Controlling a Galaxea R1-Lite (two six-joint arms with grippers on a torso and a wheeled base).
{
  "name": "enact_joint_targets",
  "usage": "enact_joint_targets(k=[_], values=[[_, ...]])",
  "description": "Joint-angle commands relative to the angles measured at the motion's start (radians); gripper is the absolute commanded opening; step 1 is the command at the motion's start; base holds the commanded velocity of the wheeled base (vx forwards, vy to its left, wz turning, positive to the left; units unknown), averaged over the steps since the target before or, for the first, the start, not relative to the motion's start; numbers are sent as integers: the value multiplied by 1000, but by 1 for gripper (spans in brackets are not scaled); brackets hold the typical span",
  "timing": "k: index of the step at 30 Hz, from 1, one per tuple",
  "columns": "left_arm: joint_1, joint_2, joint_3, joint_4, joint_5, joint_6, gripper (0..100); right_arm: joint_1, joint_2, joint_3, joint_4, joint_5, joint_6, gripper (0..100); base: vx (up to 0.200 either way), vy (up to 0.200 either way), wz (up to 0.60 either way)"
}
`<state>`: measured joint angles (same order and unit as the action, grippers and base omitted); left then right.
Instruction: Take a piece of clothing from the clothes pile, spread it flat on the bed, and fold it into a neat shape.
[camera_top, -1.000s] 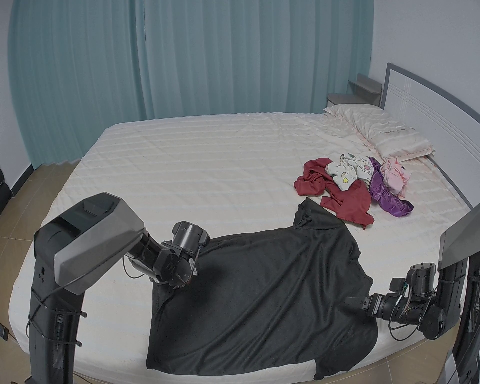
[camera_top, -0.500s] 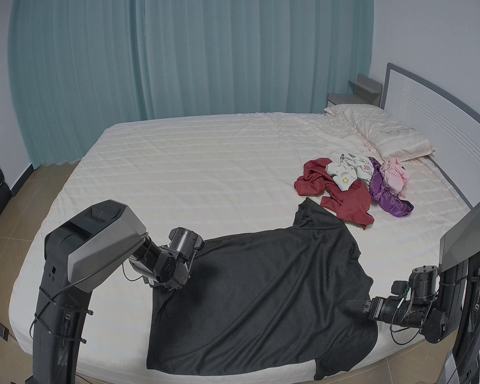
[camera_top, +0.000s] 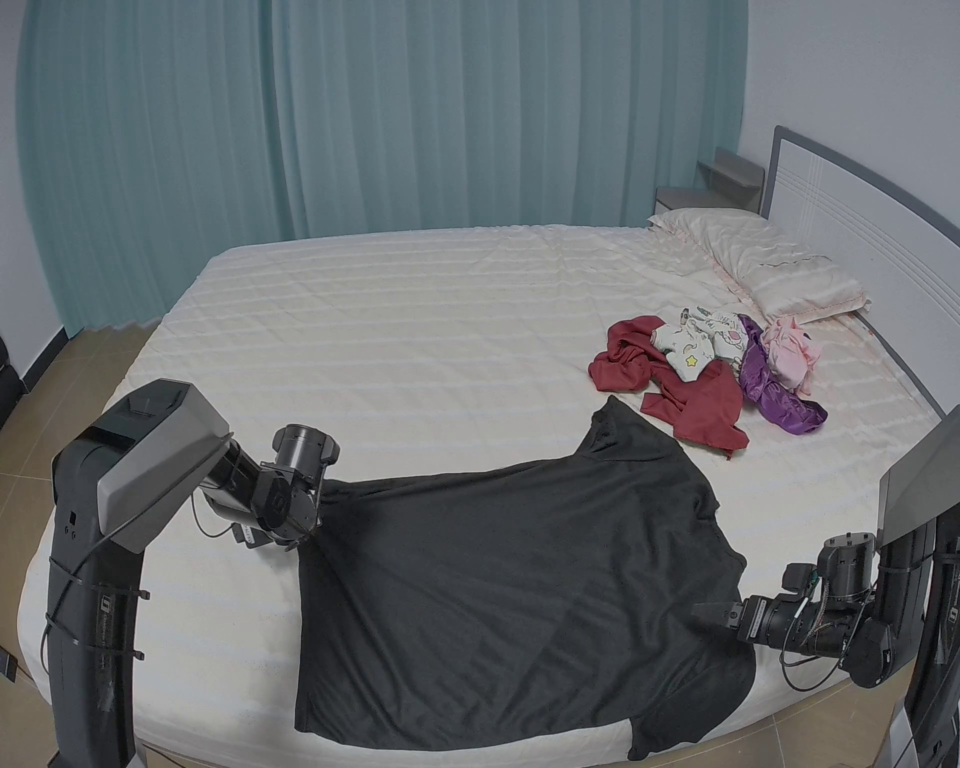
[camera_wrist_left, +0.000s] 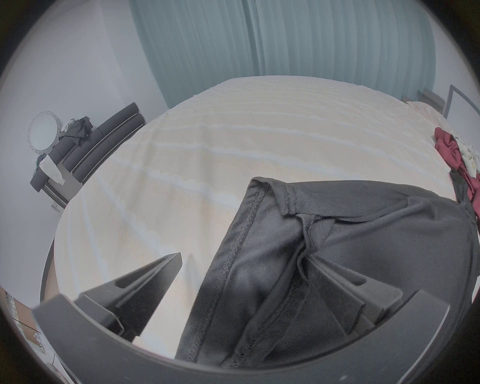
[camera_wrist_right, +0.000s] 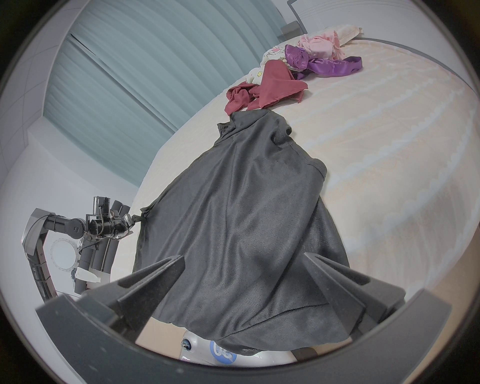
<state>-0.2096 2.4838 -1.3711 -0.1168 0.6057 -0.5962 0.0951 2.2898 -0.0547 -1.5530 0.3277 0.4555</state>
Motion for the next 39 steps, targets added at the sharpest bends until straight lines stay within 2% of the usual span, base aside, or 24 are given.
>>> enact_joint_targets(k=[1, 8, 12, 16, 20, 23, 25, 26, 31, 33, 34, 35, 37, 38, 39], values=[[35, -22, -6, 0, -32, 4, 100, 0, 2, -1, -9, 1, 0, 100, 0, 0, 0], [70, -40, -6, 2, -126, -2, 100, 0, 4, -1, -9, 1, 0, 100, 0, 0, 0], [79, -77, 6, 12, -215, -24, 100, 0, 4, -1, -9, 1, 0, 100, 0, 0, 0], [99, -140, 33, 39, -368, -60, 100, 0, 4, -1, -9, 2, 0, 100, 0, 0, 0], [121, -180, 50, 91, -463, -83, 100, -2, 4, 1, -9, 4, 0, 100, 0, 0, 0], [137, -201, 66, 100, -512, -99, 100, -2, 5, 1, -9, 4, 0, 100, 0, 0, 0], [142, -204, 66, 100, -515, -99, 100, -2, 5, 1, -9, 4, 0, 100, 0, 0, 0], [167, -214, 79, 103, -529, -99, 100, -2, 4, 3, -9, 4, 0, 100, 0, 0, 0], [170, -279, 211, 106, -615, -116, 100, -5, 0, 6, -9, 5, 2, 100, 0, 0, 0], [170, -279, 211, 106, -615, -116, 100, -5, 0, 6, -9, 5, 2, 100, 0, 0, 0], [144, -347, 323, 95, -636, -198, 100, -6, 0, 6, -9, 4, 2, 100, 0, 0, 0], [121, -376, 368, 91, -644, -232, 100, -9, 0, 4, -9, 4, 2, 100, 0, 0, 0], [98, -424, 455, 68, -681, -277, 100, -12, 2, 4, -9, 4, 2, 100, 0, 0, 0], [98, -424, 455, 68, -681, -277, 100, -12, 2, 4, -9, 4, 2, 100, 0, 0, 0], [90, -474, 537, 26, -728, -313, 100, -12, 5, 3, -9, 4, 2, 100, 0, 0, 0]])
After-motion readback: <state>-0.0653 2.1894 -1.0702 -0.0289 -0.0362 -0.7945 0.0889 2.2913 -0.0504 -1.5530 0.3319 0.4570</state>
